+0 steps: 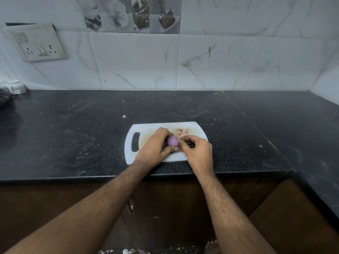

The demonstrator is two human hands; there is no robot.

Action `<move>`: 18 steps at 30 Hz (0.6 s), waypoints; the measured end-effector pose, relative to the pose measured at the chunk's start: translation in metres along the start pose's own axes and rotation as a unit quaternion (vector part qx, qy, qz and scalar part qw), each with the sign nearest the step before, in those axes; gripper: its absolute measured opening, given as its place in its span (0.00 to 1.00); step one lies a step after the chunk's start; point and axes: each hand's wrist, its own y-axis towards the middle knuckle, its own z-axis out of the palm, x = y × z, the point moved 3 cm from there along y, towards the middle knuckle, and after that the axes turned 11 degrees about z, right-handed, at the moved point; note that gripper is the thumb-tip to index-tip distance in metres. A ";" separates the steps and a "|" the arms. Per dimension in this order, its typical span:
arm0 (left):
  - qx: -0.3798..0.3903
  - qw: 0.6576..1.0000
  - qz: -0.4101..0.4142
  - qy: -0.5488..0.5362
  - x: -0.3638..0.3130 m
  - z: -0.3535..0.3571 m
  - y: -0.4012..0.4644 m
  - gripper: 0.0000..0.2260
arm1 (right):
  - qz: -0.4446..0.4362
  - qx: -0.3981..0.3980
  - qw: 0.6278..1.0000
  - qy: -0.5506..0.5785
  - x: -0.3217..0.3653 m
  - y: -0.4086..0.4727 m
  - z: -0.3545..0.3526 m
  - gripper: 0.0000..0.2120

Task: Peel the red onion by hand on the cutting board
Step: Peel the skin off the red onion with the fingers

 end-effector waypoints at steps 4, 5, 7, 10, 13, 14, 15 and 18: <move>0.008 1.000 0.005 0.000 0.000 0.001 -0.001 0.15 | 0.010 -0.007 1.000 -0.023 0.000 -0.002 0.003 0.05; 0.008 1.000 0.006 0.001 0.000 0.001 -0.001 0.15 | 0.011 -0.010 0.999 -0.033 0.001 -0.003 0.004 0.05; 0.004 1.000 0.006 0.004 -0.003 0.000 -0.001 0.15 | 0.006 -0.021 0.998 -0.051 0.003 -0.004 0.003 0.04; 0.002 1.000 0.000 0.000 -0.005 -0.001 -0.001 0.15 | 0.014 -0.044 0.998 -0.038 0.002 -0.005 0.001 0.06; 0.004 1.000 -0.007 0.002 -0.004 -0.001 -0.001 0.15 | 0.006 -0.065 0.997 -0.037 0.002 -0.006 0.000 0.08; 0.004 1.000 -0.008 0.002 -0.003 -0.001 0.000 0.15 | -0.002 -0.064 0.997 -0.036 0.003 -0.006 0.000 0.09; 0.002 1.000 -0.008 0.001 -0.003 -0.001 0.000 0.15 | -0.007 -0.056 0.998 -0.033 0.004 -0.005 0.000 0.09; 0.000 1.000 -0.005 0.001 -0.004 -0.001 0.000 0.15 | -0.008 -0.019 0.999 -0.033 0.003 -0.002 0.003 0.08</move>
